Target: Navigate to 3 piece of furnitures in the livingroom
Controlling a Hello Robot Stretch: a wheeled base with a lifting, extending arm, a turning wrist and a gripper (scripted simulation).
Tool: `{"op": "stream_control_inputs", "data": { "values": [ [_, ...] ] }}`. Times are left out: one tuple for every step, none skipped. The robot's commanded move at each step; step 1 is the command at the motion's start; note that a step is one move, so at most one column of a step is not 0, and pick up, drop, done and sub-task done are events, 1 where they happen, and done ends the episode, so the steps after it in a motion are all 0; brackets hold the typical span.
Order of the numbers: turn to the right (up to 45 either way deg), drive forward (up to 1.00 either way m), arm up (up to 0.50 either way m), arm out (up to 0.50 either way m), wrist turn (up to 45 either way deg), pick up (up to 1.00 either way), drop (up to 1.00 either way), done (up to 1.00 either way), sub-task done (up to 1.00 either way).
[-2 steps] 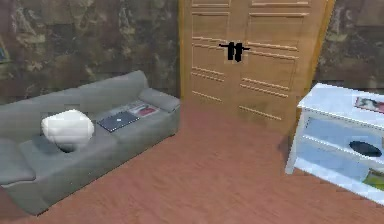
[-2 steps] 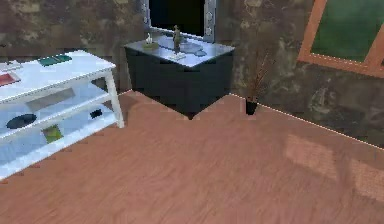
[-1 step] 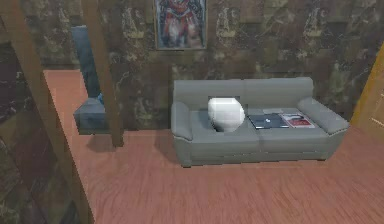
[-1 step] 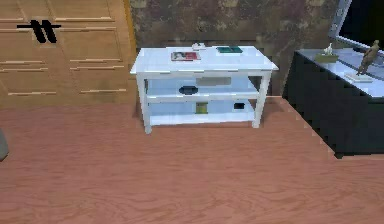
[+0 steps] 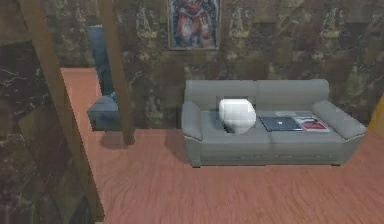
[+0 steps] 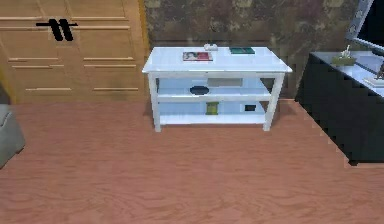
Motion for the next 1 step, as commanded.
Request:
{"op": "stream_control_inputs", "data": {
  "values": [
    [0.0,0.95,0.0,0.0,0.0,0.0,0.0,0.0,0.0]
  ]
}}
